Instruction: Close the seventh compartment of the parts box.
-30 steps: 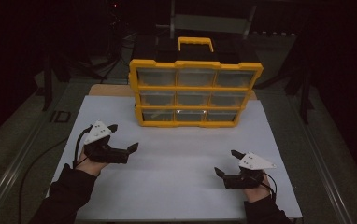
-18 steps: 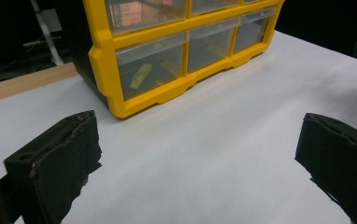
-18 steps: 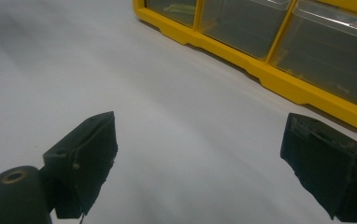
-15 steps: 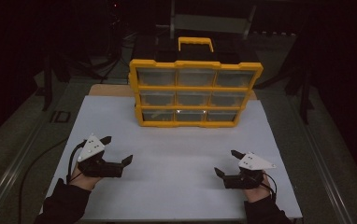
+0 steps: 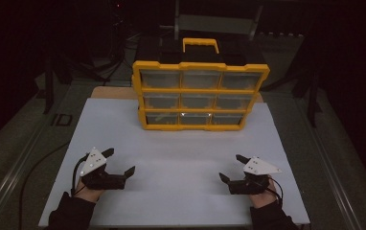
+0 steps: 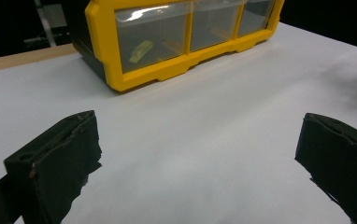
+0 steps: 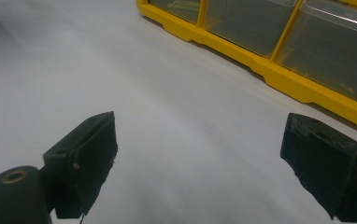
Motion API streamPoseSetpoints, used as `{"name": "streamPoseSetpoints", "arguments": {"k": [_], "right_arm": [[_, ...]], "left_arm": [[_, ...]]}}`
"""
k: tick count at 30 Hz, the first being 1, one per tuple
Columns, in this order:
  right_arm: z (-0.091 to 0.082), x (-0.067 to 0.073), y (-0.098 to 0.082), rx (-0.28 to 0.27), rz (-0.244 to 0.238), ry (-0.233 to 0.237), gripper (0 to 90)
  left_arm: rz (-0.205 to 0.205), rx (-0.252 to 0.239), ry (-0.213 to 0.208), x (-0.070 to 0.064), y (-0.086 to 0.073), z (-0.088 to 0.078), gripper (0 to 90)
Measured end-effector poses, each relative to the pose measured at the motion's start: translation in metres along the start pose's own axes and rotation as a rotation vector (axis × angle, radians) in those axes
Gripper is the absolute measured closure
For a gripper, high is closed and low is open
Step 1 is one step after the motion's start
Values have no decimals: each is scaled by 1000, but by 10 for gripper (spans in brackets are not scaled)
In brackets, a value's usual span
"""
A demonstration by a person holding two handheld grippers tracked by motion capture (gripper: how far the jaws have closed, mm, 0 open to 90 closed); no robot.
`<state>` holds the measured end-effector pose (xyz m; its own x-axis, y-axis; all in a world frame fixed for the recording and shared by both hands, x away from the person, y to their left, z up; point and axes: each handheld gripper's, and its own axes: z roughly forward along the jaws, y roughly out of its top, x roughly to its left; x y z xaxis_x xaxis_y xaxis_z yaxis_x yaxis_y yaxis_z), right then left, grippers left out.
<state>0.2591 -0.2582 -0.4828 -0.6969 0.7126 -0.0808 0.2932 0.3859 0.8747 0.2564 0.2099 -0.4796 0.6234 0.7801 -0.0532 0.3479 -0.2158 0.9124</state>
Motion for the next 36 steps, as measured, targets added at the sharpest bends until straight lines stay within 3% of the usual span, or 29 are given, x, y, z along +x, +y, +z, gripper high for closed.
{"name": "streamPoseSetpoints", "arguments": {"k": [6, 11, 17, 26, 31, 36], "right_arm": [[0, 0, -1, 3, -2, 2, 110], [1, 0, -1, 4, 0, 5, 110], [2, 0, -1, 8, -2, 5, 110], [2, 0, -3, 17, -6, 6, 110], [3, 0, -3, 16, -12, 6, 110], [3, -1, -4, 19, -2, 8, 110]], "left_arm": [[17, -13, 0, 0, -13, 4, 0], [13, -9, 37, 2, -20, 9, 1], [40, 22, 97, 6, -25, 17, 1], [19, -6, 88, 6, -29, 21, 1], [32, -18, 104, 3, -29, 20, 1], [14, -29, 118, 5, -30, 19, 1]]}}
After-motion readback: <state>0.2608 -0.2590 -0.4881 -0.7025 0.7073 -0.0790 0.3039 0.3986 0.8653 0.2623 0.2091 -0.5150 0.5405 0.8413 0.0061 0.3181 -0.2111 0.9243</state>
